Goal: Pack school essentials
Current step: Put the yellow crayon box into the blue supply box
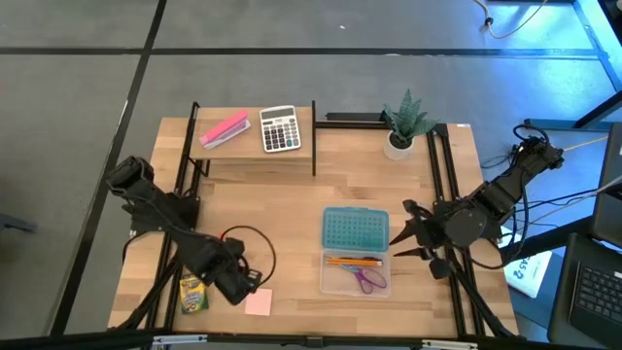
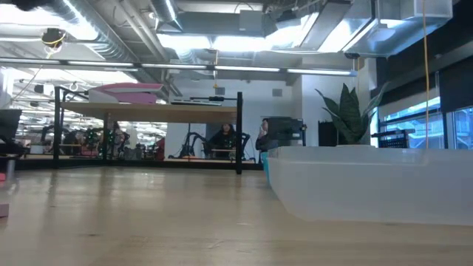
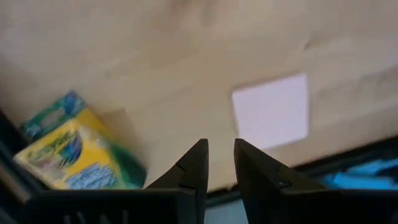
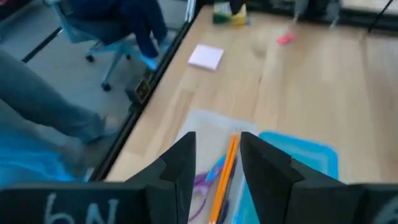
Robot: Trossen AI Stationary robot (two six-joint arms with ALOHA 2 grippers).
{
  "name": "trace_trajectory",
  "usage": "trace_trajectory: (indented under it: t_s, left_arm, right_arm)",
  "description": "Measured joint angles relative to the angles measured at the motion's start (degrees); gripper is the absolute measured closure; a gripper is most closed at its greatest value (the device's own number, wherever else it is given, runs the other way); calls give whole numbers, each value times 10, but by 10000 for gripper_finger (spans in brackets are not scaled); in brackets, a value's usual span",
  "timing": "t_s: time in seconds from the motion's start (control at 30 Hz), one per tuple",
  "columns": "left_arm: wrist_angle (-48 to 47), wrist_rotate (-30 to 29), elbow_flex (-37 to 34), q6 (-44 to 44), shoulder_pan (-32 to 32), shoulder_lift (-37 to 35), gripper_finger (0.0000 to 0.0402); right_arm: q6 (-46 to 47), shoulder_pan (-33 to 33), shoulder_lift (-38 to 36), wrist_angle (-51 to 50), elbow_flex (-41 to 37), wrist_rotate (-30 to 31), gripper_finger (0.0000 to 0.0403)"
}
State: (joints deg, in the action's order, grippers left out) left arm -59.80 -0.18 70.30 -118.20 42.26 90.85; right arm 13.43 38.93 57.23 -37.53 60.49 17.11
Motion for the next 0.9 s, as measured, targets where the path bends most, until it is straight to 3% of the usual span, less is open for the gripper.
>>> trace_trajectory:
  t_s: [0.27,0.57,0.9]
  left_arm:
    - [-3,17,-2,72,56,2,332]
    - [5,21,-39,98,124,3,332]
    - [67,97,-101,108,141,3,332]
  right_arm:
    - [-2,-20,0,1,0,91,274]
    - [14,-55,0,0,0,94,274]
    - [12,-88,0,-1,0,94,274]
